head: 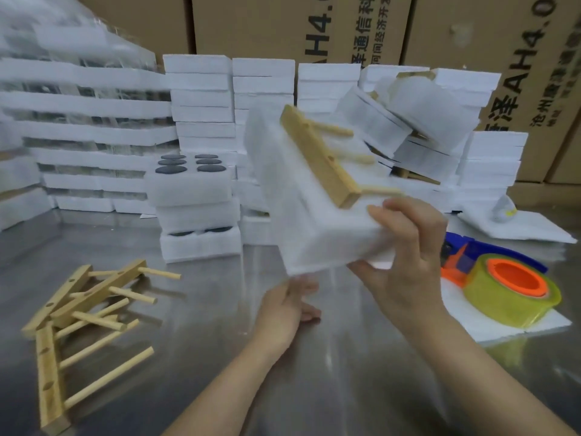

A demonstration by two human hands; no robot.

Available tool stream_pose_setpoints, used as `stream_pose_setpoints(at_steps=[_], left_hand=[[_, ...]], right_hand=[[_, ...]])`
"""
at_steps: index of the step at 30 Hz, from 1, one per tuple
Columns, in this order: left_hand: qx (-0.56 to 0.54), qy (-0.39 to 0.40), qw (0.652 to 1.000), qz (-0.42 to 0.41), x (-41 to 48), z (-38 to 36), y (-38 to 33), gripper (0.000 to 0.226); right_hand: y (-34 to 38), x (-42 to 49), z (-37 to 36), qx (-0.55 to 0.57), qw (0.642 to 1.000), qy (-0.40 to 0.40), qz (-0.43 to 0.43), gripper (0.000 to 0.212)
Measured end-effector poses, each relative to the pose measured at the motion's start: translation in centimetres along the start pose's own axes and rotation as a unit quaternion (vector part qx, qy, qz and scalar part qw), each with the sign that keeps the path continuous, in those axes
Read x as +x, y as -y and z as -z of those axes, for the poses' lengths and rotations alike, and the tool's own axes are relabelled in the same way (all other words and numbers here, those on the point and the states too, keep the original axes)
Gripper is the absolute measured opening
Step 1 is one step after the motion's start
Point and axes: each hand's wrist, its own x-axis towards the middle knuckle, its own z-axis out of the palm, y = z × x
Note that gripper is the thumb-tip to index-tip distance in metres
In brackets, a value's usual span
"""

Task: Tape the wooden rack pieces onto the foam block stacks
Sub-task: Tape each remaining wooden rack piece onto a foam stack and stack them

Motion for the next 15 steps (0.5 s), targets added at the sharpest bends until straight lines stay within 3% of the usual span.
stream_pose_setpoints(at_steps=[3, 6, 8, 12, 15], left_hand=[[0.120, 0.046, 0.990, -0.052, 0.3, -0.6, 1.1, 0.035], [0.095, 0.018, 0.995, -0.038, 0.9, -0.3, 1.1, 0.038], [0.103, 0.008, 0.994, -0.037, 1.1, -0.2, 1.2, 0.039], [0.134, 0.029, 0.987, -0.080, 1.1, -0.4, 1.7, 0.035], [0.154, 0.037, 0.983, -0.095, 1.2, -0.5, 2.1, 0.039]], right_hand=[[-0.3, 6.1, -2.9, 0.026, 0.997, -0.008, -0.066, 0.069], [-1.6, 12.8, -7.2, -0.019, 0.995, 0.010, -0.095, 0.066], [-2.7, 16.0, -10.8, -0.109, 0.982, 0.076, -0.137, 0.068], [-5.2, 17.4, -17.0, -0.235, 0.905, 0.309, -0.172, 0.061], [-6.7, 16.4, -18.6, -0.252, 0.905, 0.298, -0.168, 0.056]])
